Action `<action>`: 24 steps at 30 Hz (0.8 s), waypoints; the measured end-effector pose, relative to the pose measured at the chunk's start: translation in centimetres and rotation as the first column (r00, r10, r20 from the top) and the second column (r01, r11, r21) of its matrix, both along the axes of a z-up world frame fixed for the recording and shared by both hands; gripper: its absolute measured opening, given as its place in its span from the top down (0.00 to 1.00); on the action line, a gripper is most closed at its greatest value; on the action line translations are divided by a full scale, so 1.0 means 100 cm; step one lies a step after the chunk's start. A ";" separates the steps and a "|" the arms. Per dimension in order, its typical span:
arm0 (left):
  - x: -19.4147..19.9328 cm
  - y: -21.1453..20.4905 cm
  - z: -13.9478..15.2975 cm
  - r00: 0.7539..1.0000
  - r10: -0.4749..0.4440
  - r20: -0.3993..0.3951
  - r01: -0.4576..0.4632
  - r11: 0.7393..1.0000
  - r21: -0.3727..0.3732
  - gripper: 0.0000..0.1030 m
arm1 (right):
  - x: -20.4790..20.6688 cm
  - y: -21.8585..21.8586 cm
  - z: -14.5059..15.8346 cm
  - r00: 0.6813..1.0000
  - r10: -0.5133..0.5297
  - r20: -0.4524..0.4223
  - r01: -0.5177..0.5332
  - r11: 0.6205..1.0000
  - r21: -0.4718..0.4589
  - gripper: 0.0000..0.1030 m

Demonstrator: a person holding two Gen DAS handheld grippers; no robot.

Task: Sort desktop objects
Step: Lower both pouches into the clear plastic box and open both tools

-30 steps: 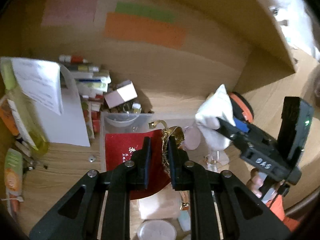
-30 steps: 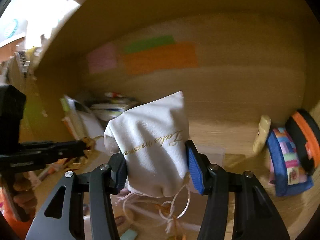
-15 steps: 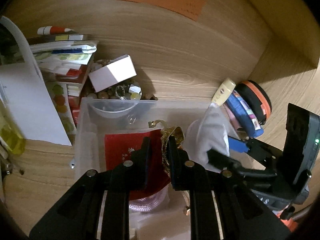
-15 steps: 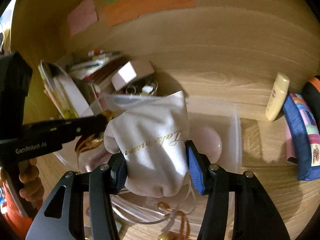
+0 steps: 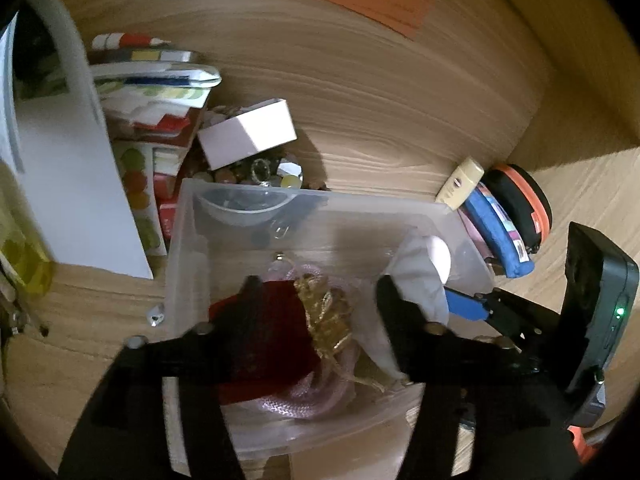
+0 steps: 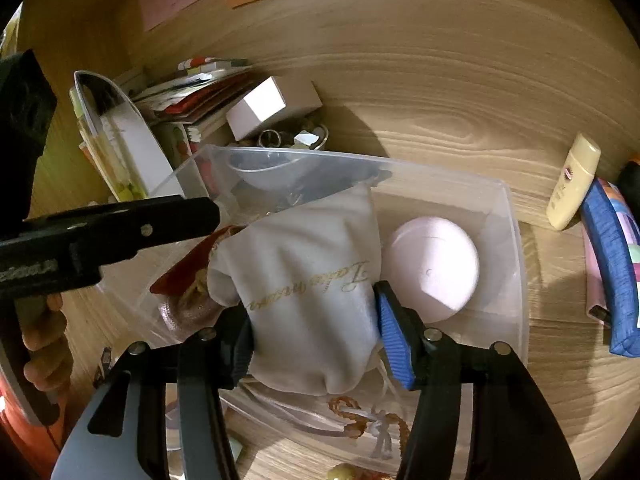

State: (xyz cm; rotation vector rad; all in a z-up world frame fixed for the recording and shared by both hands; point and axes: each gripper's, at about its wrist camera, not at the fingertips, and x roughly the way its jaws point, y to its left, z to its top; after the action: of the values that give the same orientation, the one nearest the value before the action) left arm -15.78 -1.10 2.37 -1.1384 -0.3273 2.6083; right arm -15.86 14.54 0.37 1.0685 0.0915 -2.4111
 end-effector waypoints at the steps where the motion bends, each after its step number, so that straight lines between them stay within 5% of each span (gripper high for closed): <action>1: 0.000 0.000 0.000 1.000 0.000 0.003 0.000 1.000 0.005 0.40 | 0.000 -0.001 0.000 1.000 -0.002 0.001 0.002 1.000 0.001 0.48; 6: 0.002 0.001 0.001 1.000 -0.007 -0.005 0.007 1.000 0.009 0.33 | 0.003 -0.001 0.003 1.000 -0.006 -0.008 0.006 1.000 0.008 0.42; 16: 0.019 0.006 0.021 0.997 0.037 -0.074 -0.040 0.998 -0.039 0.25 | 0.028 -0.008 0.021 0.990 -0.018 -0.138 0.021 1.000 0.018 0.10; 24: 0.044 -0.005 0.038 0.994 0.048 -0.101 -0.060 0.991 -0.122 0.25 | 0.031 -0.001 0.036 0.984 -0.037 -0.173 0.037 0.999 -0.003 0.10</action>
State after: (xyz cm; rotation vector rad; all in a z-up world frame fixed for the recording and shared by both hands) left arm -11.43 -1.57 6.14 -1.0493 -0.1789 2.7544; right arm -12.72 14.45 3.98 0.8654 0.1320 -2.5334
